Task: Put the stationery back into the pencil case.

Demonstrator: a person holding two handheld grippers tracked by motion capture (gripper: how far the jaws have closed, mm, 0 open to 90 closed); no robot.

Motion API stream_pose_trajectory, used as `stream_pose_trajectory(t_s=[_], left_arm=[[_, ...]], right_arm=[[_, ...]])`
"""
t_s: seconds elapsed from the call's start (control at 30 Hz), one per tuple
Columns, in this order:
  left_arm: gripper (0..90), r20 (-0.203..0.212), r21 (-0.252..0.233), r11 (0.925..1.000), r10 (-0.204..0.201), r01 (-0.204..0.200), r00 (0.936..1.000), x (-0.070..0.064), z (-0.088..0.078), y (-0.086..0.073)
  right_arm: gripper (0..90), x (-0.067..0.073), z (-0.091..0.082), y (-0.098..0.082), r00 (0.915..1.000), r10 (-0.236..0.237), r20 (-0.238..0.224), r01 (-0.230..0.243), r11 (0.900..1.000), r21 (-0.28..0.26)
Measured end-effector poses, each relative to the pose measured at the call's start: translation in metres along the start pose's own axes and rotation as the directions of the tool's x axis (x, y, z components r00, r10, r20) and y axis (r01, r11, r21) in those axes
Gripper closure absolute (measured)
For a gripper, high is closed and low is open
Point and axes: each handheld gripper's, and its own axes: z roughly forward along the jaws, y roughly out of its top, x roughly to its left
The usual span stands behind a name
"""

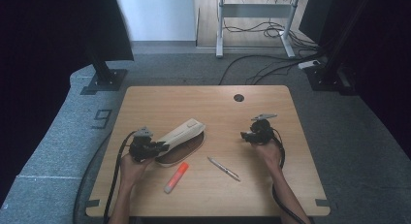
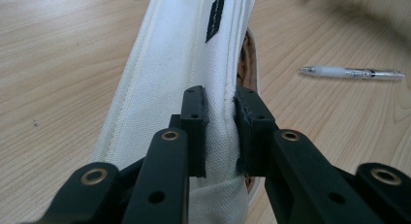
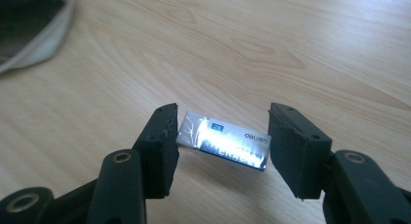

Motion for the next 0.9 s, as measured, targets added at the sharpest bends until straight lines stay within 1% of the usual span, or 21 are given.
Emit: stream_pose_trajectory(t_s=[0.03,0.07,0.1,0.17,0.2,0.23,0.27,0.3,0.4,0.43,0.6,0.63,0.73,0.8,0.83,0.9], left_arm=[[75.9,0.001,-0.003,1.0,-0.003,0.003,1.0,0.0,0.0,0.0],[76.0,0.004,-0.007,0.9999,-0.008,0.008,1.0,0.0,-0.001,0.0],[76.0,0.004,-0.007,0.9999,-0.008,0.008,1.0,0.0,-0.001,0.0],[76.0,0.006,-0.008,0.9999,-0.011,0.011,0.9999,0.001,-0.001,0.0],[76.1,0.005,-0.01,0.9999,-0.01,0.01,0.9999,0.001,-0.002,0.0],[76.1,0.005,-0.01,0.9999,-0.01,0.01,0.9999,0.001,-0.002,0.0],[76.1,0.005,-0.01,0.9999,-0.009,0.009,0.9999,0.001,-0.002,0.0],[76.1,0.004,-0.011,0.9999,-0.009,0.009,1.0,0.001,-0.002,0.0],[76.4,0.006,-0.015,0.9998,-0.012,0.012,0.9999,0.001,-0.003,0.0],[76.4,0.003,-0.016,0.9998,-0.011,0.011,0.9999,0.001,-0.003,0.0],[76.5,0.004,-0.016,0.9998,-0.013,0.013,0.9999,0.001,-0.004,0.001],[76.5,0.003,-0.017,0.9998,-0.012,0.012,0.9999,0.001,-0.004,0.001],[76.5,0.004,-0.018,0.9997,-0.015,0.015,0.9999,0.0,-0.005,0.001],[76.5,0.006,-0.019,0.9997,-0.017,0.017,0.9998,0.0,-0.005,0.001],[76.6,0.005,-0.021,0.9996,-0.017,0.017,0.9998,0.0,-0.005,0.001],[76.6,0.005,-0.023,0.9996,-0.016,0.016,0.9999,0.0,-0.006,0.002]], right_arm=[[45.0,0.002,-0.001,0.001,1.0,-0.006,-0.007,0.006,1.0,-0.002],[45.0,0.007,-0.002,0.003,0.9996,-0.015,-0.024,0.015,1.0,-0.003],[45.0,0.007,-0.002,0.003,0.9996,-0.015,-0.024,0.015,1.0,-0.003],[45.0,0.013,-0.003,0.006,0.9987,-0.031,-0.041,0.031,1.0,-0.005],[45.0,0.021,-0.003,0.009,0.997,-0.05,-0.058,0.05,0.999,-0.01],[45.0,0.021,-0.003,0.009,0.997,-0.05,-0.058,0.05,0.999,-0.01],[45.0,0.027,-0.003,0.012,0.9954,-0.067,-0.069,0.066,0.998,-0.011],[45.0,0.027,-0.003,0.012,0.9954,-0.067,-0.069,0.066,0.998,-0.011],[45.0,0.041,-0.001,0.018,0.9903,-0.105,-0.091,0.104,0.994,-0.016],[45.0,0.041,-0.001,0.018,0.9903,-0.105,-0.091,0.104,0.994,-0.016],[45.1,0.057,0.004,0.027,0.9838,-0.136,-0.117,0.134,0.991,-0.02],[45.1,0.057,0.004,0.027,0.9838,-0.136,-0.117,0.134,0.991,-0.02],[45.1,0.064,0.007,0.03,0.9813,-0.14,-0.132,0.138,0.99,-0.021],[45.0,0.068,0.01,0.031,0.9785,-0.15,-0.142,0.148,0.989,-0.022],[45.0,0.072,0.012,0.033,0.9761,-0.158,-0.149,0.156,0.987,-0.023],[45.1,0.074,0.013,0.034,0.9752,-0.159,-0.154,0.157,0.987,-0.022]])
